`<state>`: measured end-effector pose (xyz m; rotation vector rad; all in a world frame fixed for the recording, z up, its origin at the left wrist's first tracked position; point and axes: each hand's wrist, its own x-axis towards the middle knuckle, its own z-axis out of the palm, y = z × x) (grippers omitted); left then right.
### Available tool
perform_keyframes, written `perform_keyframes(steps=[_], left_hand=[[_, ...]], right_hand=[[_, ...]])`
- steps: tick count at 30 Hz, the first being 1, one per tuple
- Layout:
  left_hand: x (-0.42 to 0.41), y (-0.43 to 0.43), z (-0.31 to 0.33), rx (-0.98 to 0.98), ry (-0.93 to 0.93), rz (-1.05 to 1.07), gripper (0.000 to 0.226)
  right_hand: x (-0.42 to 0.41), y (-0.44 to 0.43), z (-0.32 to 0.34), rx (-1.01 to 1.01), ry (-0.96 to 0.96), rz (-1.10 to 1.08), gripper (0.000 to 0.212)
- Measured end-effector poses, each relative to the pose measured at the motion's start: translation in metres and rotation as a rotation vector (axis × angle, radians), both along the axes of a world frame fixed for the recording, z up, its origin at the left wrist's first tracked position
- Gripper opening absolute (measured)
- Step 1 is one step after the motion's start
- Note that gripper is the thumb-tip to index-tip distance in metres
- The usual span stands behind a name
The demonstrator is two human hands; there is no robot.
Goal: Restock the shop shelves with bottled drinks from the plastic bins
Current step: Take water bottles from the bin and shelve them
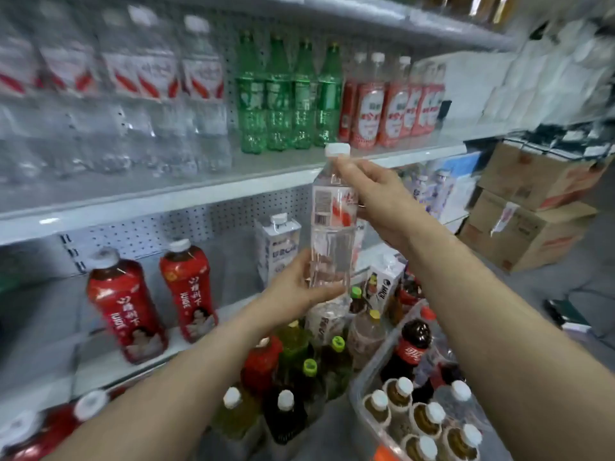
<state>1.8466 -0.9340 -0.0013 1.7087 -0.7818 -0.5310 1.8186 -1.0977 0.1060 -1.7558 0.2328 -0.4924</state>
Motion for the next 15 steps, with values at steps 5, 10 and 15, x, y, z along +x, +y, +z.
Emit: perform_keyframes(steps=[5, 10, 15], left_hand=[[0.021, 0.068, 0.021, -0.048, 0.027, 0.072, 0.054], [0.039, 0.122, 0.039, -0.028, 0.009, 0.138, 0.05], [0.051, 0.166, 0.057, -0.04, -0.035, 0.217, 0.068]], right_hand=[[0.024, 0.05, -0.001, 0.073, 0.081, 0.244, 0.059], [0.042, 0.097, 0.017, 0.076, 0.071, 0.382, 0.057], [0.06, 0.139, 0.03, -0.083, 0.175, 0.504, 0.046]])
